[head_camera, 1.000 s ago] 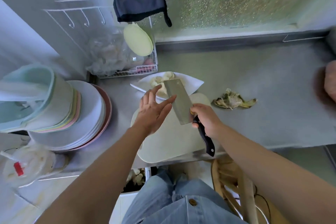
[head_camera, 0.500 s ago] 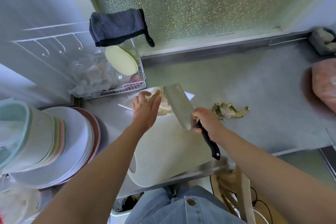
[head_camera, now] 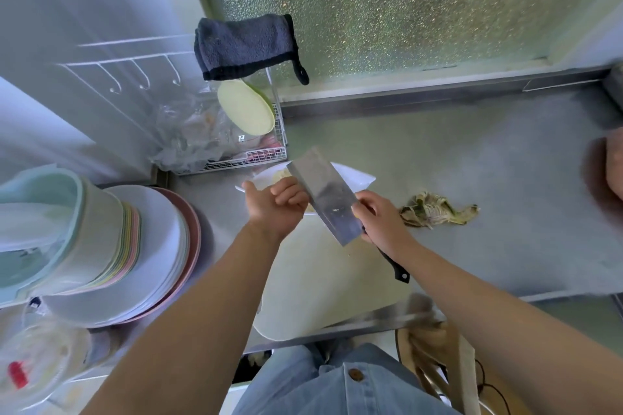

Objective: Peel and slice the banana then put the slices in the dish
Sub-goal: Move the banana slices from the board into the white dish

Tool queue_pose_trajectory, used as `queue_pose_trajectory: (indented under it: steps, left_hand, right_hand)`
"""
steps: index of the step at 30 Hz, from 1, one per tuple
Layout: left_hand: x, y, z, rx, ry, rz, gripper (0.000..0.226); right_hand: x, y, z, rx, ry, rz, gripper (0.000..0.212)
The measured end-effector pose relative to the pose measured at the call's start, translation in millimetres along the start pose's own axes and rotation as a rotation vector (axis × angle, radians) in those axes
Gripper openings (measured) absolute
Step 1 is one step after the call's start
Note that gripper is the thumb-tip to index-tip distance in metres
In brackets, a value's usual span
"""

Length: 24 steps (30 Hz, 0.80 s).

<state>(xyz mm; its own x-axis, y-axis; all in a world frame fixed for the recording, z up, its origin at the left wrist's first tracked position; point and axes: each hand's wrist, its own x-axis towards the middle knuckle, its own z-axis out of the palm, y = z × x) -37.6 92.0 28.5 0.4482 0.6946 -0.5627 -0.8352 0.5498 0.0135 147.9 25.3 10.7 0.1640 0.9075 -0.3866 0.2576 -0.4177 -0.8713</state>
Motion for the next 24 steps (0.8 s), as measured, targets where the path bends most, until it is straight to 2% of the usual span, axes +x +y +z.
queue_pose_trajectory:
  steps: [3,5,8,14,19,24]
  left_hand:
    - [-1.8,-1.4,-0.7,-0.117,-0.050,0.000,0.076]
    - [-3.1,-1.5,0.4,-0.155,-0.065,-0.019,0.078]
    - [-0.9,0.2,-3.4,-0.106,-0.005,-0.002,0.104]
    - [-0.6,3.0,-8.5,-0.164,-0.005,0.014,0.087]
    - [-1.7,5.9,-8.1,-0.120,-0.007,-0.004,0.089]
    - [-4.3,6.1,-7.3,-0.119,0.002,-0.006,0.080]
  right_hand:
    - [2.3,3.2,5.2,-0.077,0.030,-0.016,0.033]
    - [4.9,6.3,7.7,-0.124,0.078,-0.029,0.018]
    - [7.2,10.0,7.7,-0.130,0.162,-0.048,0.015]
    - [0.7,9.3,11.7,-0.088,0.092,-0.112,0.013]
    - [5.0,20.4,15.7,-0.129,0.194,-0.099,0.013]
    - [1.3,13.1,19.3,-0.184,0.140,-0.144,0.013]
